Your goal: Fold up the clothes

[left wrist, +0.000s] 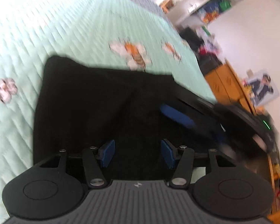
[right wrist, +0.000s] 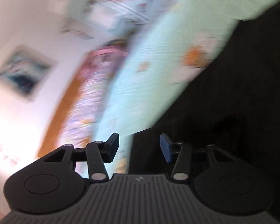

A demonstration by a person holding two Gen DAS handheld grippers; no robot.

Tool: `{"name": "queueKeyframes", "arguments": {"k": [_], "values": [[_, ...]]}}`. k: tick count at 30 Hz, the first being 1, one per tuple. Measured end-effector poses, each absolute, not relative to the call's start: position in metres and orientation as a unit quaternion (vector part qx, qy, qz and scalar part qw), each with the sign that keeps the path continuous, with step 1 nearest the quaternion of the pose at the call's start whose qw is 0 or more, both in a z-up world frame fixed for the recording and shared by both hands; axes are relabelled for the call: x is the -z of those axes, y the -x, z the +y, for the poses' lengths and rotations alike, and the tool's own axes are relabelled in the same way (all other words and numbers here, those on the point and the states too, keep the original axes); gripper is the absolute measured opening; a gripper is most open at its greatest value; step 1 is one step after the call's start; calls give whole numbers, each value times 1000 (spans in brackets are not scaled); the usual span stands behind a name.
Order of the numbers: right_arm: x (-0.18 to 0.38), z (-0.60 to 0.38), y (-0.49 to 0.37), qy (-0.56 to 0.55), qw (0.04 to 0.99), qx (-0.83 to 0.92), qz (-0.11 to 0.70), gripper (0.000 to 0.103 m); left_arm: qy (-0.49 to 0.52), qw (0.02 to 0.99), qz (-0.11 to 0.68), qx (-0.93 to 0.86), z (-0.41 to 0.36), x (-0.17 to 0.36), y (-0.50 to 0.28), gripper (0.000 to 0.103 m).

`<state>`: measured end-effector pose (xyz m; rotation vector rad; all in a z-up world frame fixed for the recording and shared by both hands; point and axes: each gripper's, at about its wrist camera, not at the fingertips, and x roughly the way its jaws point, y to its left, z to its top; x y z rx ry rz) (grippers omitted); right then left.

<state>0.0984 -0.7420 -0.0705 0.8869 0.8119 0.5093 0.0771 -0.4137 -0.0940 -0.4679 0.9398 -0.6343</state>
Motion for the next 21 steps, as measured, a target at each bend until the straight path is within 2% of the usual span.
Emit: {"name": "queueKeyframes", "arguments": {"k": [1,2,6,8,10,13,14,15,16,17,21], "values": [[82,-753,-104,-421,798,-202,381,13,219,818,445,293,-411,99,-78,57],[93,-764,-104,-443,790,-191,378,0,218,818,448,287,-409,104,-79,57],[112,-795,-99,-489,773,-181,361,0,221,816,448,291,-409,116,-83,58],[99,-792,-86,-479,783,-192,347,8,234,813,448,288,-406,115,-81,58],[82,-786,-69,-461,797,-212,328,26,244,812,448,284,-403,114,-78,58],[57,-776,-43,-432,812,-243,307,39,242,812,447,287,-392,103,-63,61],[58,-771,-38,-416,808,-257,329,40,246,810,447,288,-388,102,-62,61],[67,-769,-35,-390,805,-254,367,40,252,808,448,288,-386,102,-62,61],[78,-769,-32,-364,807,-238,399,15,264,804,451,286,-382,102,-64,61],[88,-778,-28,-368,808,-232,398,0,279,799,451,282,-376,102,-66,61],[103,-792,-29,-372,816,-215,386,0,314,803,442,249,-351,101,-72,61]]}}
